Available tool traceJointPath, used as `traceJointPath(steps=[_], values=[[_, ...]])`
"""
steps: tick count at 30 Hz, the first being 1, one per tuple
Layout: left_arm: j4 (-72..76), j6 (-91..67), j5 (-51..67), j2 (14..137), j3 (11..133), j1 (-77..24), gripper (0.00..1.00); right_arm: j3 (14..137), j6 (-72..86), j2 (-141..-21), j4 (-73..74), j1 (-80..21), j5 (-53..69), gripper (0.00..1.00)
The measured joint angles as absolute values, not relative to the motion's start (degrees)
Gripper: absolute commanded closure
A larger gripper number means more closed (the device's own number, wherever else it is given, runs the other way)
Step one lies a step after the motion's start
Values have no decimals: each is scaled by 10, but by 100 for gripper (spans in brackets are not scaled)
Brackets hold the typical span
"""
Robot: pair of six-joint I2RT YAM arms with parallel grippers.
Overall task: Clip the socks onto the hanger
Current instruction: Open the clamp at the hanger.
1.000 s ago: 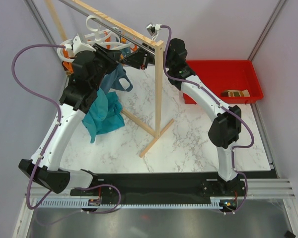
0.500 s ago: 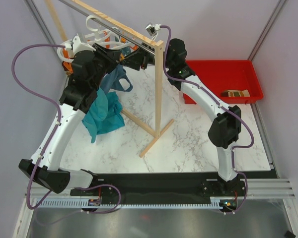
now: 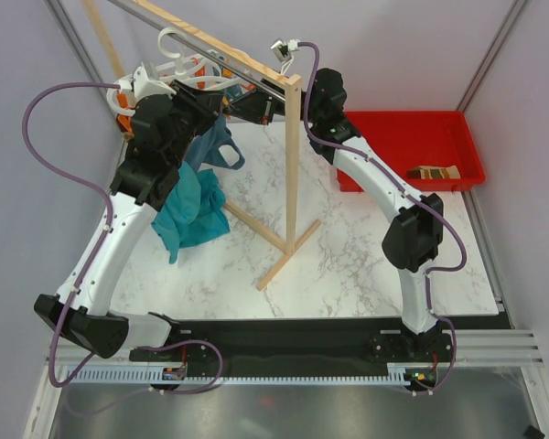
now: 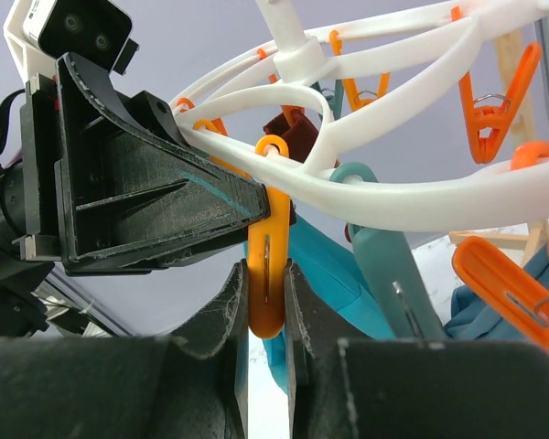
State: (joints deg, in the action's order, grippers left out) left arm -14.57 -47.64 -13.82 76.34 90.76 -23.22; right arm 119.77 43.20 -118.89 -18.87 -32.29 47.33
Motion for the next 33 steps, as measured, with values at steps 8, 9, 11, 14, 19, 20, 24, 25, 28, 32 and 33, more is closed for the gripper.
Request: traceJointPath(steps=[8, 9, 11, 14, 19, 20, 24, 25, 28, 32, 33], values=[[-141, -476, -135, 761, 905, -232, 98, 1202, 451, -1195, -201, -322, 480, 74], [-140, -476, -135, 761, 904, -232, 98, 1207, 454, -1198, -204, -322, 482, 75], [-139, -476, -135, 760, 903, -230, 98, 1211, 459, -1203, -209, -322, 484, 90], [-137, -476, -135, 760, 901, -229, 98, 1216, 468, -1210, -215, -322, 487, 100], [-133, -476, -135, 759, 898, -227, 45, 1227, 466, -1217, -210, -321, 492, 100], [-140, -477, -133, 758, 897, -226, 39, 1229, 461, -1217, -207, -321, 489, 100], [-149, -486, -129, 758, 897, -229, 35, 1235, 434, -1217, -183, -325, 491, 100], [-152, -488, -129, 758, 897, -229, 34, 1237, 425, -1217, -176, -326, 491, 100], [-168, -493, -130, 762, 906, -229, 35, 1251, 386, -1217, -139, -330, 490, 100], [-197, -496, -132, 778, 933, -229, 37, 1257, 336, -1215, -108, -333, 480, 100], [-203, -496, -133, 782, 937, -229, 38, 1257, 324, -1214, -101, -334, 476, 100]])
